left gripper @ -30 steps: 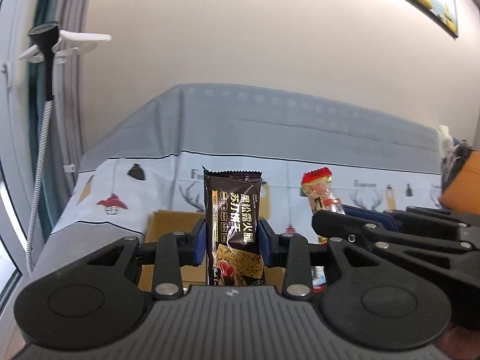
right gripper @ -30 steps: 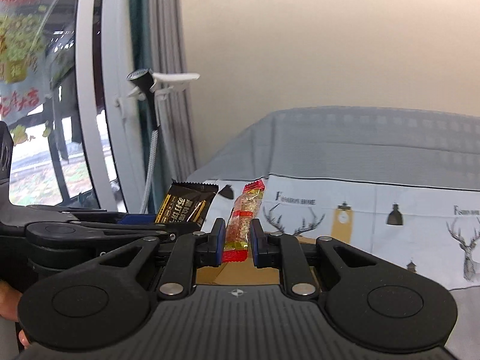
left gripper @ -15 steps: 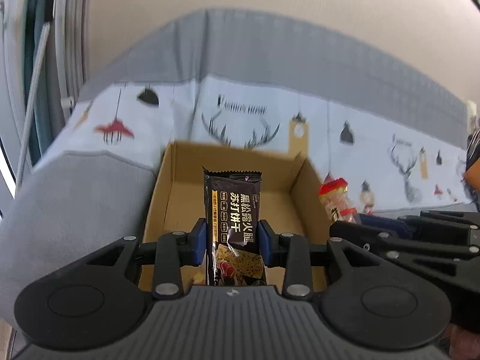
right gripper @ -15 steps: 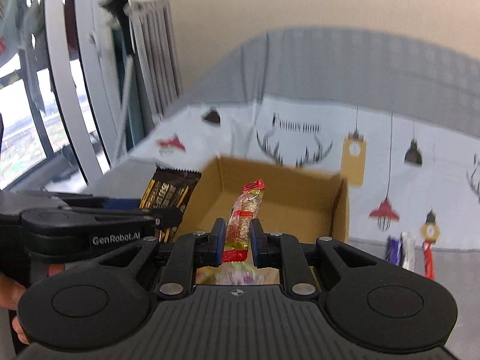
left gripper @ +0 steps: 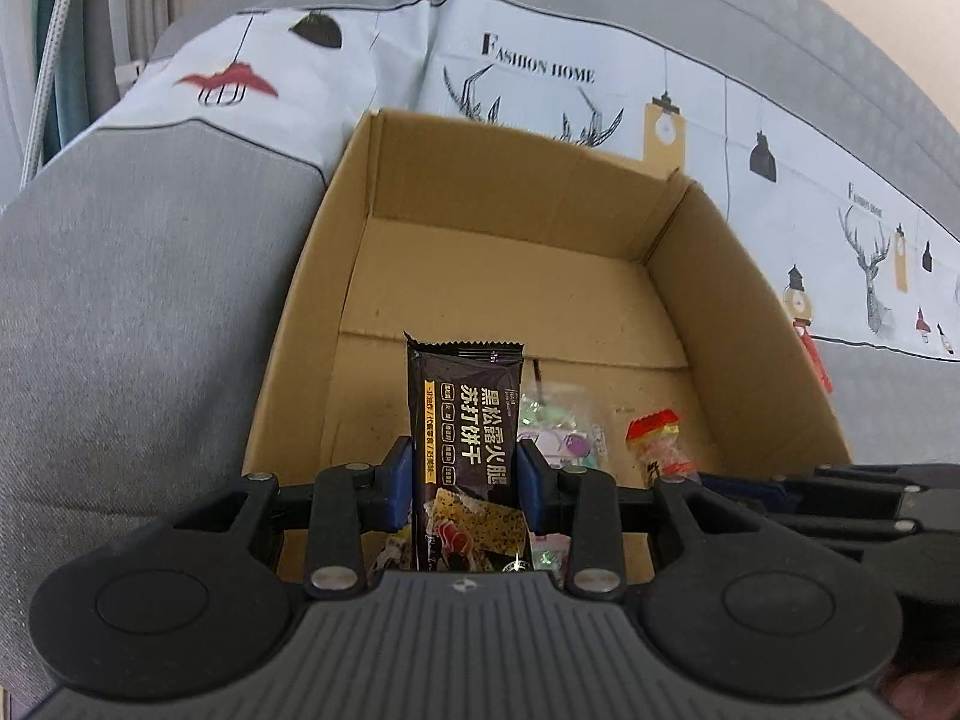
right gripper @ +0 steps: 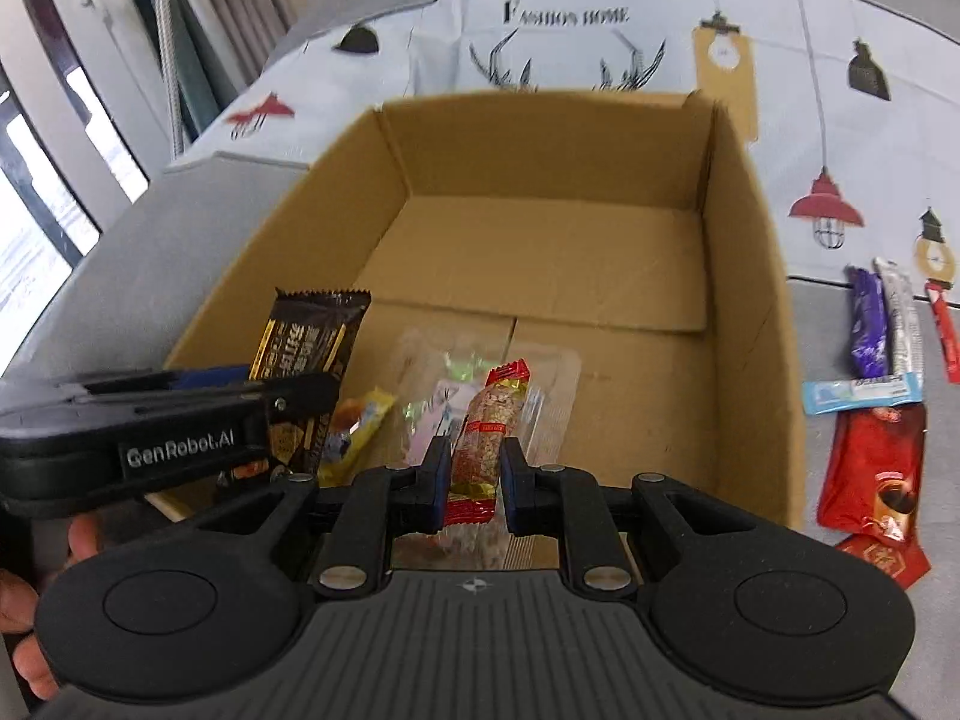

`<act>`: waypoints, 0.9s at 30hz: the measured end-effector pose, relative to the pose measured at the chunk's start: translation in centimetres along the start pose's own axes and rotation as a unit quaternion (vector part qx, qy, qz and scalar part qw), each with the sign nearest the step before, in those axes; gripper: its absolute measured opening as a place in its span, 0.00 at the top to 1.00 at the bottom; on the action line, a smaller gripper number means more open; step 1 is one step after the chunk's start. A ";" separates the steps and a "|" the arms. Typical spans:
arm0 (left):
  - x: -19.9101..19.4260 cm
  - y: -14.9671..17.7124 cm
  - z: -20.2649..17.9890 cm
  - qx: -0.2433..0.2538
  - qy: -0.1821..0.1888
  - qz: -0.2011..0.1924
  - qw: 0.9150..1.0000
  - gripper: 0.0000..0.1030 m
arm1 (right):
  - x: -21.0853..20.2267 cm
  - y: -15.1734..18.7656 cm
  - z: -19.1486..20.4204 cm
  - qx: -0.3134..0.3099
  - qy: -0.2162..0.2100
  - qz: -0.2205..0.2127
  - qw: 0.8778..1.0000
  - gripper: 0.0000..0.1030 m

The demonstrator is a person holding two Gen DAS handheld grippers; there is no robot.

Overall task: Organize snacks
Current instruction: 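Carry both snacks into the box and open both tools to release them, then grasp the red pouch with the left tool while the right grasps the silver stick pack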

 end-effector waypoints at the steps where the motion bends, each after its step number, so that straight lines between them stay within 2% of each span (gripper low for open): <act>1: -0.1 0.1 0.0 0.001 0.001 0.000 1.000 0.62 | 0.2 0.3 0.3 -0.004 -0.004 0.003 1.000 0.82; 3: -0.9 0.0 -0.2 -0.001 0.006 -0.004 1.000 0.61 | 0.4 0.4 0.6 -0.008 -0.021 0.006 1.000 0.79; 4: -1.4 -0.1 -0.4 -0.007 0.005 -0.009 1.000 0.48 | 0.2 0.4 1.1 -0.009 -0.039 0.001 0.999 0.66; 5: -2.1 -0.4 -0.6 -0.013 0.004 -0.015 1.000 0.23 | -0.4 0.2 1.3 -0.009 -0.049 -0.007 0.999 0.50; 6: -2.9 -0.6 -0.9 -0.019 0.003 -0.025 0.999 0.14 | -1.3 0.0 1.3 -0.009 -0.051 -0.020 0.998 0.24; 7: -3.9 -1.0 -1.3 -0.021 0.004 -0.046 0.999 0.07 | -2.5 -0.1 1.2 -0.010 -0.049 -0.046 0.998 0.22; 9: -5.6 -1.4 -2.9 -0.011 0.009 -0.070 0.997 0.07 | -4.9 -0.3 0.2 -0.008 -0.040 -0.083 0.996 0.24; 11: -6.6 -1.4 -5.0 -0.004 0.027 -0.071 0.997 0.07 | -7.7 -0.1 -1.6 0.003 -0.032 -0.114 0.993 0.26; 14: -7.6 -0.9 -8.8 -0.003 0.056 -0.066 0.996 0.05 | -11.7 0.9 -5.4 0.012 0.002 -0.143 0.990 0.26; 18: -7.4 0.7 -15.0 0.023 0.084 -0.055 0.995 0.02 | -15.6 3.9 -11.9 0.043 0.055 -0.154 0.986 0.26; 20: -6.7 1.7 -18.3 0.044 0.096 -0.048 0.993 0.02 | -16.4 5.7 -14.9 0.064 0.073 -0.151 0.984 0.30; 25: -3.7 4.1 -24.9 0.088 0.114 -0.015 0.990 0.02 | -17.8 9.1 -20.9 0.111 0.090 -0.166 0.976 0.39; 27: -1.6 4.8 -26.6 0.096 0.105 0.003 0.990 0.02 | -17.2 9.9 -23.0 0.122 0.091 -0.168 0.974 0.41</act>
Point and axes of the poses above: each gripper's, at about its wrist camera, not at the fingertips, and x roughly the way its jaws point, z to its left, y to its underside, the point moved 8 cm from there along x, roughly the way its jaws point, and after that the axes turned 8 degrees about -x, right-handed, at the moved point
